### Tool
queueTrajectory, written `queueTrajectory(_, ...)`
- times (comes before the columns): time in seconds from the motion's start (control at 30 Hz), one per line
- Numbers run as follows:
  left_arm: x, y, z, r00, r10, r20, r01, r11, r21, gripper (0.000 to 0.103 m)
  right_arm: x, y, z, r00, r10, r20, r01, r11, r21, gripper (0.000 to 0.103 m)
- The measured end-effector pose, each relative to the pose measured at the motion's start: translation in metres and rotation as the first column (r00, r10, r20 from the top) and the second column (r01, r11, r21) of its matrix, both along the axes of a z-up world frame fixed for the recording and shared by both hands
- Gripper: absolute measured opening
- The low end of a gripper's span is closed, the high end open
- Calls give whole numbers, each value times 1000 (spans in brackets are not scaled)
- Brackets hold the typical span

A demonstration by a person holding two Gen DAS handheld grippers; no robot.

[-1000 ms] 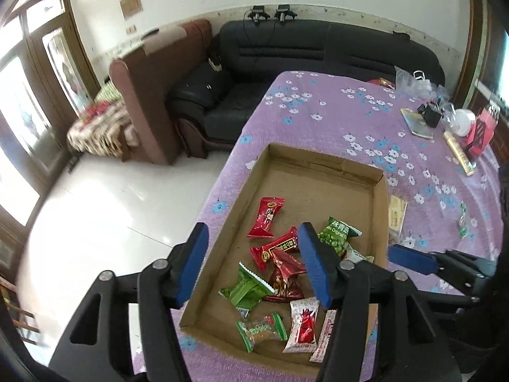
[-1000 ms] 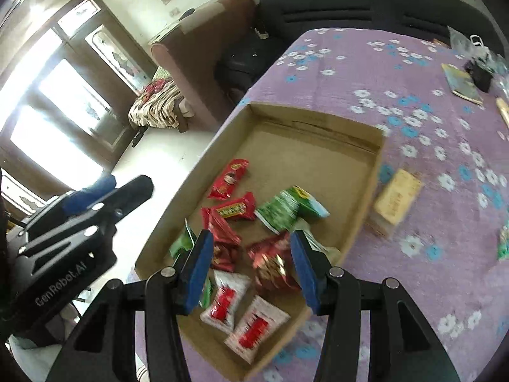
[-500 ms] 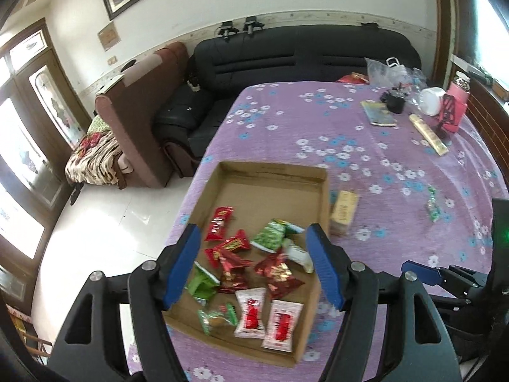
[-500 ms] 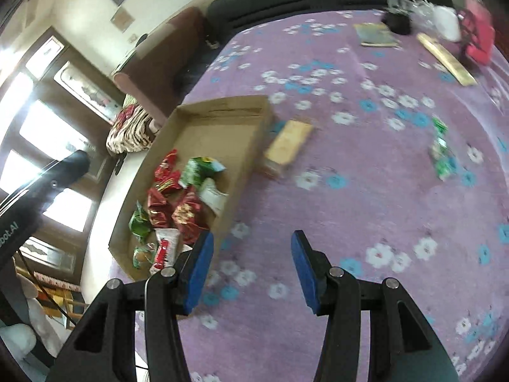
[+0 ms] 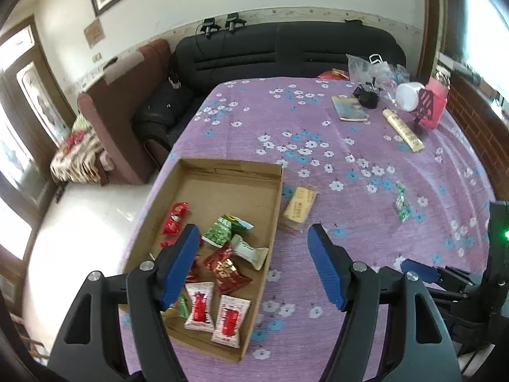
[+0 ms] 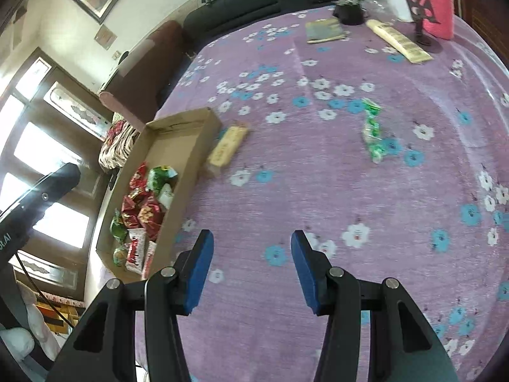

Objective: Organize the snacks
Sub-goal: 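Move both open grippers away from the box back over the table, then lower the right gripper onto the green candy string while the left approaches the cream bread bar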

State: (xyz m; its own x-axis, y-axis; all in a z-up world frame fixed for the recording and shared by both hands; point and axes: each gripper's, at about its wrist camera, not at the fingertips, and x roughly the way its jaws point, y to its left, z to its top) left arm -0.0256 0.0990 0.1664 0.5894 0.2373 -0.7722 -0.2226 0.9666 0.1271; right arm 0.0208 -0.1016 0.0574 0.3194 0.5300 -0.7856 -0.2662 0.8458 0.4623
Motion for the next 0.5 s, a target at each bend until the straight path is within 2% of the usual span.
queueTrajectory(0.07, 3, 8, -4, 1000, 19, -2, -19, 999, -36, 72, 3, -13, -2, 1000, -24, 1, 24, 1000, -7, 50)
queueTrajectory(0.17, 7, 22, -14, 999, 44, -10, -45, 989, -143, 72, 14, -37, -5, 997, -73, 6, 73, 997, -27, 50)
queueTrajectory(0.27, 13, 21, -32, 1000, 10, -29, -17, 971, -238, 72, 28, -62, -9, 991, -131, 11, 131, 990, -47, 50)
queueTrajectory(0.4, 24, 3, -55, 996, -69, -58, 49, 956, -291, 72, 50, -76, -11, 987, -155, 34, 157, 985, -73, 50)
queueTrajectory(0.5, 32, -2, -63, 994, -91, -66, 68, 955, -289, 72, 69, -73, -10, 987, -154, 53, 158, 982, -102, 51)
